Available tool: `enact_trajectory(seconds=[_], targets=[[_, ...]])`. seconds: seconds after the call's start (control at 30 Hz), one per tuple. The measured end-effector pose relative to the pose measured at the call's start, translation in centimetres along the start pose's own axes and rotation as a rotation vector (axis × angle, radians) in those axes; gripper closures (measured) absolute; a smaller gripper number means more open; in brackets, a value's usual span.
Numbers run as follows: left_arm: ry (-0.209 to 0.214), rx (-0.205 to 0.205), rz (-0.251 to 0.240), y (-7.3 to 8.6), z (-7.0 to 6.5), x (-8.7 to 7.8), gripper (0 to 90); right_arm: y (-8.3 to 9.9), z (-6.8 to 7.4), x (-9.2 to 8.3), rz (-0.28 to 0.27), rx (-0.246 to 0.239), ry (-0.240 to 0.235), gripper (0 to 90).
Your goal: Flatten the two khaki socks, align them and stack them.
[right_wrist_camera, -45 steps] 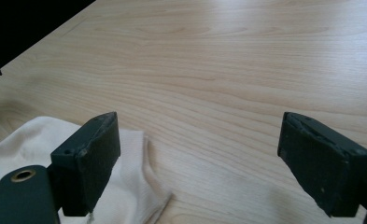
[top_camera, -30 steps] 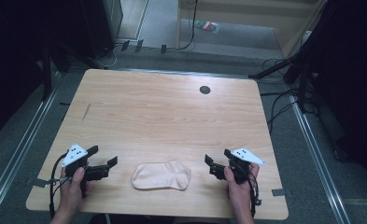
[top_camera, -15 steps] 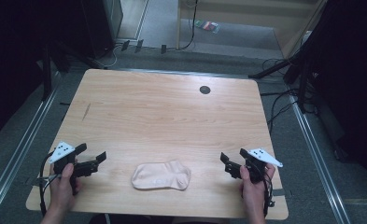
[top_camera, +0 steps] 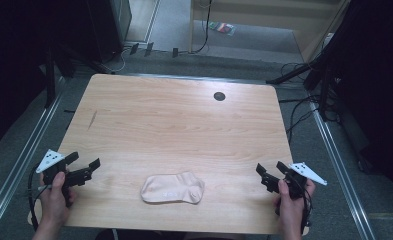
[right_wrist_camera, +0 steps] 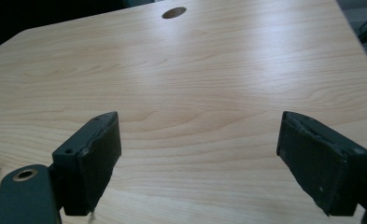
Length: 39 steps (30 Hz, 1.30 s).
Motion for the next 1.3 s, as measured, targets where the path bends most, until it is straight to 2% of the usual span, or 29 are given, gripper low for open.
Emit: enact_trajectory(seconds=[0.07,0.1,0.23,0.37,0.47,0.5,0.53,0.57,0.93,1.2,1.3], targets=[[-0.003,-0.001,0.001,0.0,0.3,-0.1,8.4,0.0,-0.3,-0.2,0.003,0.004,0.005,13.9],[-0.006,-0.004,0.001,0.0,0.6,-0.2,8.4,0.2,-0.9,-0.7,0.006,0.004,0.014,13.9],[-0.021,-0.015,-0.002,0.1,2.0,-0.8,8.5,0.4,-2.0,-1.5,0.008,0.011,0.03,13.9],[-0.048,-0.001,-0.003,0.3,2.7,-1.0,8.5,0.8,-2.5,-2.0,0.015,-0.003,0.053,13.9],[-0.056,-0.008,-0.001,0.4,2.9,-1.1,8.5,1.0,-2.7,-2.0,0.031,-0.012,0.062,13.9],[-0.057,-0.012,-0.001,0.4,3.0,-1.0,8.5,1.1,-2.9,-2.2,0.018,-0.02,0.097,15.9],[-0.06,-0.008,0.002,0.4,2.9,-0.9,8.5,1.1,-2.9,-2.2,0.018,-0.02,0.097,15.9],[-0.064,0.011,0.009,0.6,2.6,-0.7,8.5,1.2,-3.2,-2.5,-0.008,-0.023,0.096,16.0],[-0.091,0.083,0.039,0.9,1.7,0.0,8.4,2.1,-4.0,-2.0,0.025,-0.015,0.105,15.4],[-0.09,0.078,0.044,0.9,1.8,0.1,8.5,2.1,-4.0,-1.9,0.033,-0.016,0.107,15.7],[-0.102,0.08,0.048,0.8,1.6,0.3,8.4,2.1,-4.0,-1.9,0.032,-0.014,0.107,15.4]])
Point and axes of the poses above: each handheld gripper's, and its own axes: x roughly forward along the jaws, y roughly out of its underside, z roughly to its left, the point moved 1 cm from there along x, roughly forward along the jaws, and after that the axes turned 9 degrees about -y, right-handed, at the moved point
